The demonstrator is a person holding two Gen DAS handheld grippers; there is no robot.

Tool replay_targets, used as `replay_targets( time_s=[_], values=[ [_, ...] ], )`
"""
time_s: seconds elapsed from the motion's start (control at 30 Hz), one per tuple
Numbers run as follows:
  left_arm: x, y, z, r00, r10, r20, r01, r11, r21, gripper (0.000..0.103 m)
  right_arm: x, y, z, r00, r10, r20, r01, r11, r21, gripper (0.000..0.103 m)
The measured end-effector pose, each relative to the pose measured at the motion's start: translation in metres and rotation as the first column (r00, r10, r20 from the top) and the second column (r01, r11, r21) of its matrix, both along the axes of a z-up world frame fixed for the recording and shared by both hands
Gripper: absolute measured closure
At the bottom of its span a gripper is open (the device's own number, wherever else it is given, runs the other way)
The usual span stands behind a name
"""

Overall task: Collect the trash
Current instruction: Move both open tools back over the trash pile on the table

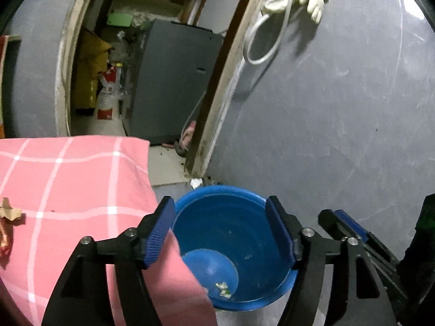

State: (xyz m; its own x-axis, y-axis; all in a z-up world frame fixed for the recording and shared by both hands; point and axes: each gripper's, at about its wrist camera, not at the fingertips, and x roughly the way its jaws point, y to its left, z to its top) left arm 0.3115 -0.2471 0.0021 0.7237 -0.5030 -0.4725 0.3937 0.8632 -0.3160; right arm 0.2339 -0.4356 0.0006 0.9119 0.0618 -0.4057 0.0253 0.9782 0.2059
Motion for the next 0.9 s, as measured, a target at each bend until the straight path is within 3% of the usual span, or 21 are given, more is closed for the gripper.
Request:
replay_targets(
  time_s=[0.03,0.1,0.23,0.37,0.57,0.9],
  values=[
    [-0.003,0.004,0.003,1.0,0.008,0.014,-0.008,1.0,-0.005,0.032,-0.003,0.001,0.004,1.0,0.0,0.014,0.0,1.0,-0.004,0.049],
    [-0.011,0.013,0.011,0.999,0.024,0.047,-0.024,1.0,-0.018,0.025,-0.008,0.005,0.012,0.999,0.001,0.047,-0.001,1.0,-0.012,0.031],
    [-0.028,0.036,0.029,0.989,0.082,0.121,-0.078,0.996,-0.039,0.008,-0.022,0.017,0.033,0.991,0.01,0.132,-0.006,0.999,-0.033,0.019],
    [-0.047,0.061,0.047,0.973,0.138,0.188,-0.132,0.99,-0.044,0.005,-0.033,0.033,0.05,0.979,0.028,0.204,-0.019,0.999,-0.048,0.0],
    [-0.08,0.094,0.068,0.937,0.204,0.282,-0.207,0.978,-0.017,0.004,-0.047,0.063,0.069,0.956,0.072,0.285,-0.054,0.996,-0.07,0.0],
    [-0.137,0.153,0.075,0.869,0.305,0.389,-0.331,0.944,0.0,0.003,-0.072,0.119,0.084,0.915,0.144,0.376,-0.116,0.989,-0.097,0.0]
  ],
)
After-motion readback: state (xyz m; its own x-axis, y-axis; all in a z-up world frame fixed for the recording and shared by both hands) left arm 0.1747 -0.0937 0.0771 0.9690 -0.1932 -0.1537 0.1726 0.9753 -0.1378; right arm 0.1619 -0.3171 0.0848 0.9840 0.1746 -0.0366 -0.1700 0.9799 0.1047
